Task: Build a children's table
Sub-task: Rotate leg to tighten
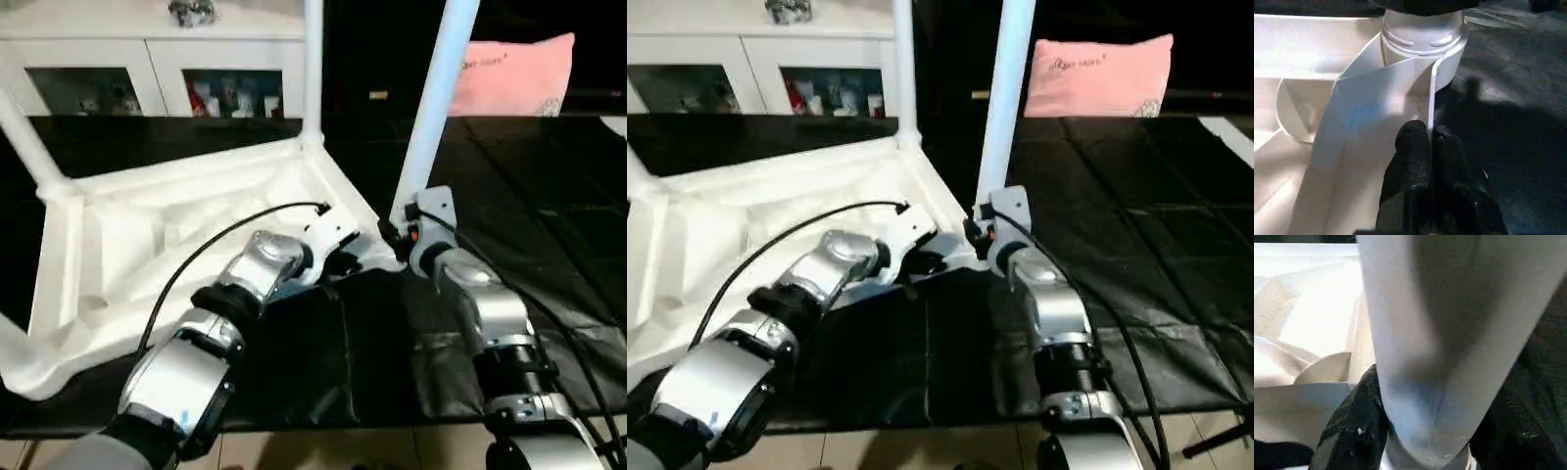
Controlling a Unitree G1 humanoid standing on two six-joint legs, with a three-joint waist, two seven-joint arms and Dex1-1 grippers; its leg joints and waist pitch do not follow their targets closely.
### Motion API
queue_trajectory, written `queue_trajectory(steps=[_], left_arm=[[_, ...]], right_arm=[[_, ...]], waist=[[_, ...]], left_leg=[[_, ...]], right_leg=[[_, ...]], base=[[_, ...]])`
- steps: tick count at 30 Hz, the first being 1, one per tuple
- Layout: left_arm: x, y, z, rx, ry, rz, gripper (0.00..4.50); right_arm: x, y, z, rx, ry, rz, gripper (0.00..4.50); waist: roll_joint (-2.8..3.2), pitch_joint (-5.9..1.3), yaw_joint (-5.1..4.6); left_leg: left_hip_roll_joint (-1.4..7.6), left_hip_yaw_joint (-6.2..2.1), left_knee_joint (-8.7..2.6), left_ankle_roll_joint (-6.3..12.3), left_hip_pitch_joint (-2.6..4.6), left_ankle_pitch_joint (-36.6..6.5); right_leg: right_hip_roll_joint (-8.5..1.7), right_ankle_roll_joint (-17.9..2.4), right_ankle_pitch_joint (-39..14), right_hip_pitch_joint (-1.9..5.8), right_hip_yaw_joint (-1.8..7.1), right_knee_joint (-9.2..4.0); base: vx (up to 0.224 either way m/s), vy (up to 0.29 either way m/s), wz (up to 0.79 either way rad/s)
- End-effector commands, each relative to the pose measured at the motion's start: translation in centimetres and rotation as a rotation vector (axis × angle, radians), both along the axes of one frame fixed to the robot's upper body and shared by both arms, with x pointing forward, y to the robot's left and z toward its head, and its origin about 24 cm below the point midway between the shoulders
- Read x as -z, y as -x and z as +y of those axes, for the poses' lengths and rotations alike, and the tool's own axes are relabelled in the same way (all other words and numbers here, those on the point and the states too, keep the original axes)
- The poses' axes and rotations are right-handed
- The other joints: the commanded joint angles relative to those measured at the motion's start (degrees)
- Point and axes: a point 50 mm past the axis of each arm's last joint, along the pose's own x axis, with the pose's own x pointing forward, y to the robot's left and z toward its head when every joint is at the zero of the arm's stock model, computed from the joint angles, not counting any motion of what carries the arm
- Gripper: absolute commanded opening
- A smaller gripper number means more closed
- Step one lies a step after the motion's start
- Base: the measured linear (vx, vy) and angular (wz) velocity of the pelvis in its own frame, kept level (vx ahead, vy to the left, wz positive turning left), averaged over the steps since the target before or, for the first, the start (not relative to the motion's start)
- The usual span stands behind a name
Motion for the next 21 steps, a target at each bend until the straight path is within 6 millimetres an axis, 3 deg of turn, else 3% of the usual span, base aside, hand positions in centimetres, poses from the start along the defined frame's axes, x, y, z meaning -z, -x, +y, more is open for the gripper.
queue_trajectory(steps=[1, 5, 7, 10, 11, 12, 13, 15, 17, 18, 19, 20, 21], left_arm=[[-2.1, -0.5, -2.0, 0.02, 0.049, -0.098, 0.0], [-2.0, -0.5, -1.8, 0.055, 0.037, -0.118, 0.0], [-2.0, -0.5, -1.7, 0.079, 0.034, -0.128, 0.0], [-1.9, -0.3, -1.2, 0.145, 0.003, -0.158, 0.0], [-1.9, -0.4, -1.0, 0.157, -0.003, -0.173, 0.0], [-1.9, -0.4, -0.9, 0.164, -0.005, -0.185, 0.0], [-1.9, -0.5, -0.7, 0.168, -0.008, -0.196, 0.0], [-1.9, -0.5, -0.6, 0.167, -0.008, -0.199, 0.0], [-1.9, -0.5, -0.4, 0.168, -0.008, -0.21, 0.0], [-1.8, -0.5, 0.0, 0.169, -0.012, -0.222, 0.0], [-1.8, -0.5, 0.0, 0.169, -0.012, -0.222, 0.0], [-1.8, -0.5, 0.3, 0.169, -0.004, -0.22, 0.0], [-1.9, -0.6, 0.4, 0.169, 0.001, -0.218, 0.0]], right_arm=[[1.5, 1.0, 3.5, -0.121, -0.063, 0.075, 2.5], [0.6, 1.4, 3.4, -0.148, -0.127, 0.026, 2.69], [0.4, 1.6, 3.2, -0.174, -0.116, 0.007, 3.08], [0.3, 2.7, 1.9, -0.228, -0.098, -0.028, 3.18], [0.3, 3.2, 1.2, -0.233, -0.087, -0.039, 3.43], [0.3, 3.5, 0.8, -0.235, -0.08, -0.051, 3.53], [0.3, 4.1, 0.0, -0.245, -0.061, -0.068, 3.58], [0.2, 4.4, -0.5, -0.25, -0.058, -0.075, 3.65], [0.1, 4.7, -1.2, -0.236, -0.069, -0.089, 3.76], [-0.2, 5.6, -2.7, -0.232, -0.079, -0.102, 3.99], [-0.2, 5.6, -2.7, -0.232, -0.079, -0.102, 4.03], [-0.4, 6.2, -3.5, -0.249, -0.09, -0.103, 4.03], [-0.5, 6.5, -3.7, -0.257, -0.094, -0.104, 4.21]], waist=[[0.05, -3.71, -0.06], [0.15, -3.62, 0.07], [0.08, -3.67, 0.09], [0.19, -3.66, 0.12], [0.46, -3.65, 0.21], [0.15, -3.75, 0.19], [0.35, -3.76, 0.31], [0.16, -3.81, 0.46], [0.05, -3.71, 0.45], [-0.46, -3.67, 0.47], [-0.27, -3.62, 0.72], [-0.68, -3.65, 0.58], [-0.71, -3.59, 0.98]], left_leg=[[0.61, -0.28, -3.58, 2.33, 0.07, -12.3], [0.61, -0.26, -3.66, 2.98, 0.06, -12.2], [0.75, -0.31, -3.75, 3.04, 0.06, -12.2], [0.76, -0.37, -3.82, 3.43, -0.12, -12.0], [0.82, -0.32, -3.79, 3.43, 0.06, -12.2], [0.77, -0.29, -3.66, 3.63, -0.1, -11.7], [0.75, -0.3, -3.69, 3.75, -0.14, -11.3], [0.77, -0.28, -3.61, 4.41, -0.3, -10.6], [0.73, -0.28, -3.6, 4.56, -0.31, -10.8], [0.64, -0.21, -3.55, 4.84, -0.39, -10.6], [0.75, -0.17, -3.52, 5.0, -0.17, -10.8], [0.81, -0.16, -3.55, 5.21, -0.36, -10.2], [0.84, -0.18, -3.53, 5.61, -0.39, -9.9]], right_leg=[[-3.93, -10.0, -16.7, 3.14, 2.5, -5.09], [-3.99, -9.5, -17.4, 3.22, 2.52, -5.29], [-3.98, -9.4, -16.9, 3.28, 2.51, -5.23], [-4.06, -9.4, -16.0, 3.48, 2.56, -5.19], [-4.06, -9.4, -16.0, 3.4, 2.56, -5.27], [-4.01, -9.5, -14.8, 3.6, 2.62, -5.11], [-4.02, -9.7, -14.3, 3.6, 2.62, -5.1], [-4.07, -10.1, -12.8, 3.74, 2.59, -4.89], [-4.09, -9.9, -14.3, 3.68, 2.48, -5.05], [-4.09, -9.5, -15.7, 3.72, 2.44, -5.21], [-4.09, -9.3, -16.2, 3.56, 2.49, -5.3], [-4.11, -9.3, -16.2, 3.56, 2.51, -5.19], [-4.2, -8.8, -16.6, 3.68, 2.54, -5.19]], base=[[0.0, 0.0, 0.0], [0.0, 0.0, 0.0], [0.0, 0.0, 0.0], [0.0, 0.0, 0.0], [0.0, 0.0, 0.0], [0.0, 0.0, 0.0], [0.0, 0.0, 0.0], [0.0, 0.0, 0.0], [0.0, 0.0, 0.0], [0.0, 0.0, 0.0], [0.0, 0.0, 0.0], [0.0, 0.0, 0.0], [0.0, 0.0, 0.0]])
